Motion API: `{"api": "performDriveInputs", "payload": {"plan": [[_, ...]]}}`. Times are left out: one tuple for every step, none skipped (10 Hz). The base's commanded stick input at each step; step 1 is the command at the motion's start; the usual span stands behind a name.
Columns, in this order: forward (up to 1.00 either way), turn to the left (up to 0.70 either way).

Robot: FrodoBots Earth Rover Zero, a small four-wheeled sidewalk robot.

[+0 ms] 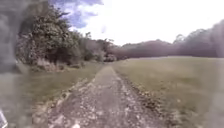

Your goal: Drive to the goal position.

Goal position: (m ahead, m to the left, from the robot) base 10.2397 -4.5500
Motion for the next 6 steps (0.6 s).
{"api": "performDriveInputs", "payload": {"plan": [[1.00, 0.18], [1.00, 0.28], [1.00, 0.39], [1.00, 0.15], [1.00, 0.04], [1.00, 0.00]]}}
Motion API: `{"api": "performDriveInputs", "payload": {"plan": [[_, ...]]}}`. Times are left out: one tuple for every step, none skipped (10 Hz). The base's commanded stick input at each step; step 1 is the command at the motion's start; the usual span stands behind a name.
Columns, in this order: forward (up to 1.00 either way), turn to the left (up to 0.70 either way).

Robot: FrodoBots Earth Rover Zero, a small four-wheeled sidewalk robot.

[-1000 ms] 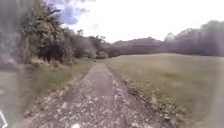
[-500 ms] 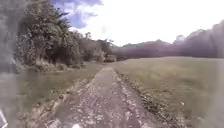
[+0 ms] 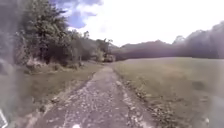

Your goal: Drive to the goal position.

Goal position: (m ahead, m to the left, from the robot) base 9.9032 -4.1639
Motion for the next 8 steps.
{"api": "performDriveInputs", "payload": {"plan": [[1.00, 0.00], [1.00, 0.00], [1.00, 0.00], [1.00, 0.00], [1.00, 0.17], [1.00, 0.35], [1.00, 0.30], [1.00, 0.16]]}}
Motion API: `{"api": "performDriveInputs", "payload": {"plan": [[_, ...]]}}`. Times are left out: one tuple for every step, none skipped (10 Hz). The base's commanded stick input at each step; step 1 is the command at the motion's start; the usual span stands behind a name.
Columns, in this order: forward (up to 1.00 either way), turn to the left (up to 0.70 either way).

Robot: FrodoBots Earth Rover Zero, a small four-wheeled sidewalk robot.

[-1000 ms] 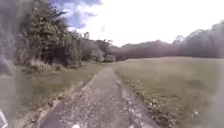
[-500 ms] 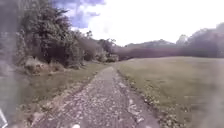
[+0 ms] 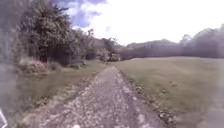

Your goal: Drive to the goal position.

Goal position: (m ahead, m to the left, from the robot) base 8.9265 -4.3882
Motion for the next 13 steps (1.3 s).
{"api": "performDriveInputs", "payload": {"plan": [[1.00, 0.00], [1.00, 0.00], [1.00, 0.00], [1.00, 0.00], [1.00, 0.00], [1.00, 0.00], [1.00, 0.00], [1.00, 0.00], [1.00, 0.00], [1.00, 0.00], [1.00, 0.00], [1.00, 0.00], [1.00, 0.00]]}}
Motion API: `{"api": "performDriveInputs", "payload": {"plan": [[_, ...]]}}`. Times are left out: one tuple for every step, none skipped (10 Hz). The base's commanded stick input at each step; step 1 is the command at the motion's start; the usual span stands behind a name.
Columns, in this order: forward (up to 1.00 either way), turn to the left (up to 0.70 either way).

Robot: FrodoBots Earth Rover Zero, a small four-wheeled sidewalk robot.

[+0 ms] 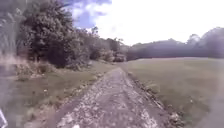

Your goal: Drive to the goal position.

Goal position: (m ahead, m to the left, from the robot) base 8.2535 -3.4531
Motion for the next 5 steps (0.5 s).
{"api": "performDriveInputs", "payload": {"plan": [[1.00, -0.09], [1.00, -0.23], [1.00, -0.37], [1.00, -0.13], [1.00, -0.04]]}}
